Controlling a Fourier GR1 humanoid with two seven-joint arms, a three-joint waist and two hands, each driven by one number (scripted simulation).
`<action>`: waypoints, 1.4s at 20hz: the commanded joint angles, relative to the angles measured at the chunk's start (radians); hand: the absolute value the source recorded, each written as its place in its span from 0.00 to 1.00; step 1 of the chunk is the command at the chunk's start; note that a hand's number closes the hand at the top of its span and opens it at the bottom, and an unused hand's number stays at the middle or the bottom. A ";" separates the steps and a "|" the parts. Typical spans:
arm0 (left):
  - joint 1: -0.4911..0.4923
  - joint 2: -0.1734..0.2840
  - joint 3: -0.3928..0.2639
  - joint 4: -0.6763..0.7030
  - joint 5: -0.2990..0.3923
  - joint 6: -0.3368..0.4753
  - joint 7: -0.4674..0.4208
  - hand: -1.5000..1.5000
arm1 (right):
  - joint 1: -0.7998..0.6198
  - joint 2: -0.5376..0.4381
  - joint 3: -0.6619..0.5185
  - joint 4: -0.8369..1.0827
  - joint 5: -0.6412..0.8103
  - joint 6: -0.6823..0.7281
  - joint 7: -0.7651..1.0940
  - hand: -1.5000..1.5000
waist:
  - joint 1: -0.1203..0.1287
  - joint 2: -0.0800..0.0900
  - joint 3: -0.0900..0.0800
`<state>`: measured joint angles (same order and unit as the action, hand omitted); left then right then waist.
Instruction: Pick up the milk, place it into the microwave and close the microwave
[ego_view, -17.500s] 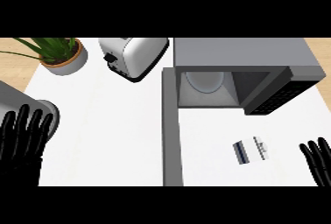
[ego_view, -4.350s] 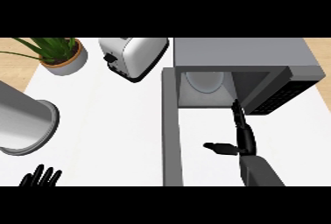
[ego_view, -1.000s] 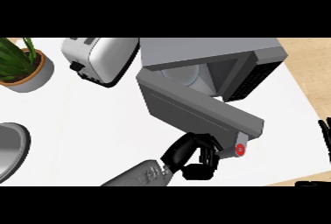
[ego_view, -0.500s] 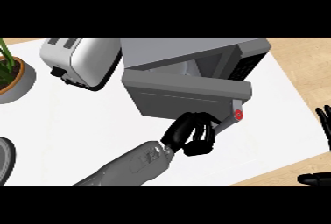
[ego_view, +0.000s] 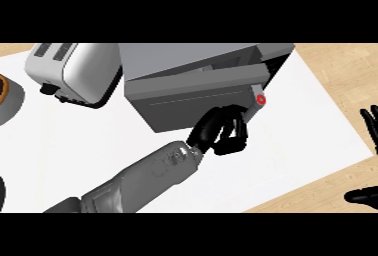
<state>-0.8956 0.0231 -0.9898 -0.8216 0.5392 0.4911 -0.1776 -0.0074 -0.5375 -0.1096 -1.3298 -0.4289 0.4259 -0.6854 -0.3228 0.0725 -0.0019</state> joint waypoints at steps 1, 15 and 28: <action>-0.119 -0.022 0.039 -0.023 0.025 0.018 -0.028 1.00 | -0.035 -0.016 0.009 -0.011 -0.022 0.052 0.004 0.00 | -0.027 -0.004 -0.001; -0.223 -0.022 0.063 0.066 0.119 0.049 -0.029 1.00 | -0.111 -0.065 0.079 -0.070 -0.087 0.167 0.093 0.00 | -0.080 0.015 0.003; -0.225 -0.021 0.041 0.081 0.174 0.090 -0.055 1.00 | -0.202 -0.136 0.202 -0.267 -0.057 0.286 0.140 1.00 | -0.103 0.006 0.005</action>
<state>-1.0094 0.0383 -0.9688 -0.7352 0.7145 0.5910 -0.2116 -0.1881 -0.6633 0.0658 -1.5595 -0.4865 0.6253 -0.5017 -0.4024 0.0827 0.0017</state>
